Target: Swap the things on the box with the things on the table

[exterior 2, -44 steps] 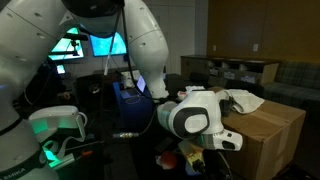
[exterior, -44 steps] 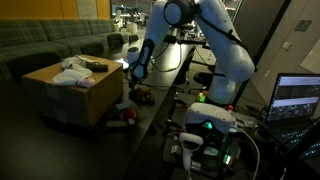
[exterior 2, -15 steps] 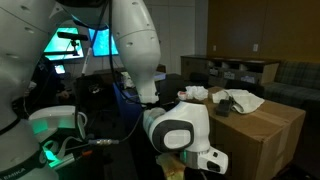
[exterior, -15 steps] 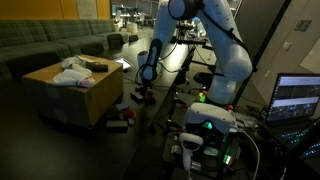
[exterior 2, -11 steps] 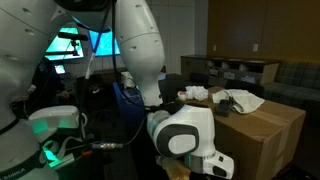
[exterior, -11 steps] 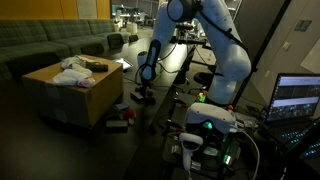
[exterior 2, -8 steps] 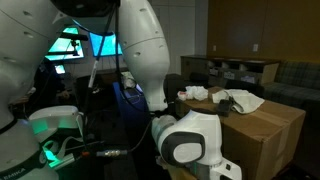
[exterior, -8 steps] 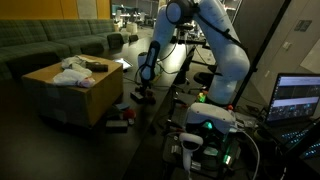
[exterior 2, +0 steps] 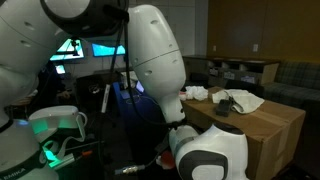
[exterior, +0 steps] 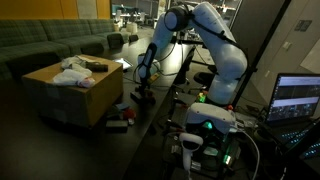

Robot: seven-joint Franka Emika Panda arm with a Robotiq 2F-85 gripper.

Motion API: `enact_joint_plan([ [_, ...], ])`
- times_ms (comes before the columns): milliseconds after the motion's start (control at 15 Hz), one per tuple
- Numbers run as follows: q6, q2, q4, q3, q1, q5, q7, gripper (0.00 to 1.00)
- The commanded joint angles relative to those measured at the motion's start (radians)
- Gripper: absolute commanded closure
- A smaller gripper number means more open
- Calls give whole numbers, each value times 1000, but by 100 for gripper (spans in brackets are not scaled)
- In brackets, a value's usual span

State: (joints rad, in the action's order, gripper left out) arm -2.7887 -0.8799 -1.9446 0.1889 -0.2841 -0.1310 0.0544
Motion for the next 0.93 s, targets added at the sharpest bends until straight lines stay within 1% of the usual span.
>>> enact_joint_plan([
  [0,89,-57,129,-31,-42,44,42,0],
  [67,107,-65,149,-34,-47,48,44,11],
  [133,111,-76,160,-38,-46,53,40,26],
  [400,140,-104,205,-40,-44,63,38,58],
  [533,150,-114,221,-42,-44,63,39,72],
  [733,170,-118,238,-45,-45,66,39,94],
  [800,173,-120,242,-43,-44,65,38,98],
  [867,172,-122,246,-37,-40,61,34,99],
])
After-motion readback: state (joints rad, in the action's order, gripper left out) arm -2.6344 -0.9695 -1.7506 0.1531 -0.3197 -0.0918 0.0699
